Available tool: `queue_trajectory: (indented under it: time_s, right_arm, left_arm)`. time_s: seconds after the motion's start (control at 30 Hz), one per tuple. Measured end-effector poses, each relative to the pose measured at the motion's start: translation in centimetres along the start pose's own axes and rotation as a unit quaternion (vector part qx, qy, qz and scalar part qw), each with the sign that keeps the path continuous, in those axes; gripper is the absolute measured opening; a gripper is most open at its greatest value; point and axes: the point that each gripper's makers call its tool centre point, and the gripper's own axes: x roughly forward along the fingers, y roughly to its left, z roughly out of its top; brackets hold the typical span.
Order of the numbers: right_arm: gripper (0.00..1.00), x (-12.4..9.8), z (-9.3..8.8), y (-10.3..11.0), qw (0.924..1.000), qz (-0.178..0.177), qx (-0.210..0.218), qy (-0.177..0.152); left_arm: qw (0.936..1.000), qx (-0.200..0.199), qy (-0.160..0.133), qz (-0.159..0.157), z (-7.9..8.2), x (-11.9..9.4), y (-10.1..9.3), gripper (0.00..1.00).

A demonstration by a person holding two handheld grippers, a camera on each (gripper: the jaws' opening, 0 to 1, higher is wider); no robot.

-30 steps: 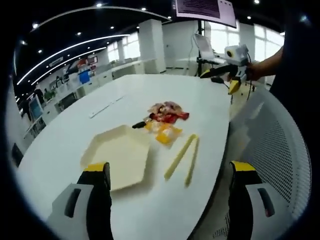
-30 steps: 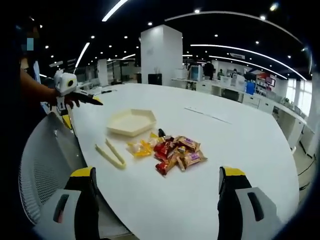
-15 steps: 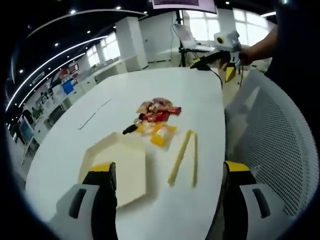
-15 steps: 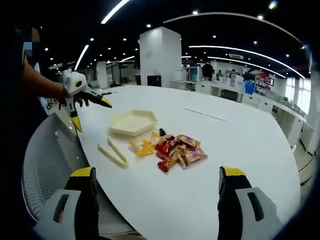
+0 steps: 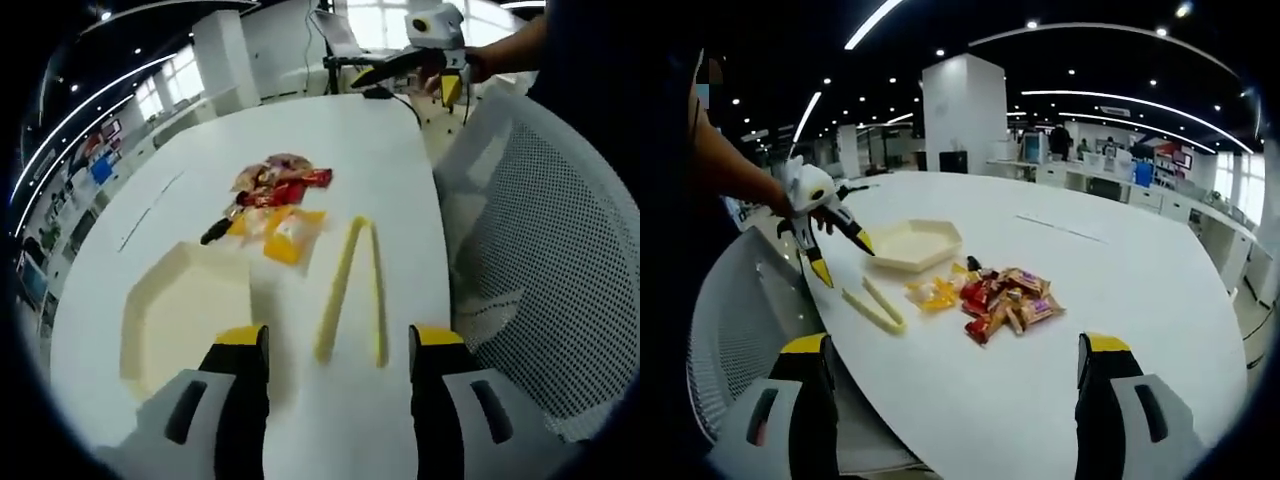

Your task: Place the target food into the container with the food tongs after gripping and lifting it, then release it inside without dropping or visibly crushing the food.

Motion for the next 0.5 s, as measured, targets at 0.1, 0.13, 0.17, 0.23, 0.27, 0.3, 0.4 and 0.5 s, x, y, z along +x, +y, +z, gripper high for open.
queue_trajectory:
  time_s: [0.1, 0.13, 0.17, 0.23, 0.27, 0.3, 0.4, 0.5]
  right_arm:
    - [0.99, 0.4, 0.1, 0.5, 0.9998, 0.015, -0.009, -0.002]
    - [1.0, 0.4, 0.1, 0.7, 0.9997, 0.018, -0.015, -0.002]
    - [1.0, 0.6, 0.1, 0.8, 0.9995, 0.021, -0.022, 0.002]
    - [1.0, 0.7, 0.1, 0.9, 0.9993, 0.025, -0.029, 0.004]
    - [1.0, 0.7, 0.1, 0.9, 0.9993, 0.026, -0.028, 0.004]
    - [1.0, 0.7, 0.2, 0.9, 0.9993, 0.027, -0.026, 0.004]
    - [1.0, 0.7, 0.2, 0.7, 0.9994, 0.024, -0.023, 0.005]
    - [1.0, 0.7, 0.1, 0.7, 0.9995, 0.023, -0.02, 0.006]
  left_arm:
    - [0.9999, 0.005, 0.009, -0.006, -0.3, 0.8, 0.0, 0.51]
    - [0.9999, 0.006, 0.01, -0.009, -0.3, 1.0, -0.1, 0.5]
    - [0.9999, 0.007, 0.01, -0.009, -0.4, 1.1, 0.1, 0.49]
    - [0.9998, 0.009, 0.014, -0.012, -0.5, 1.3, 0.0, 0.48]
    - [0.9997, 0.012, 0.015, -0.014, -0.6, 1.3, 0.0, 0.47]
    - [0.9996, 0.014, 0.017, -0.016, -0.6, 1.4, -0.1, 0.46]
    - [0.9989, 0.031, 0.027, -0.023, -1.0, 1.7, -0.4, 0.39]
    - [0.9984, 0.04, 0.032, -0.025, -1.2, 2.2, -0.7, 0.37]
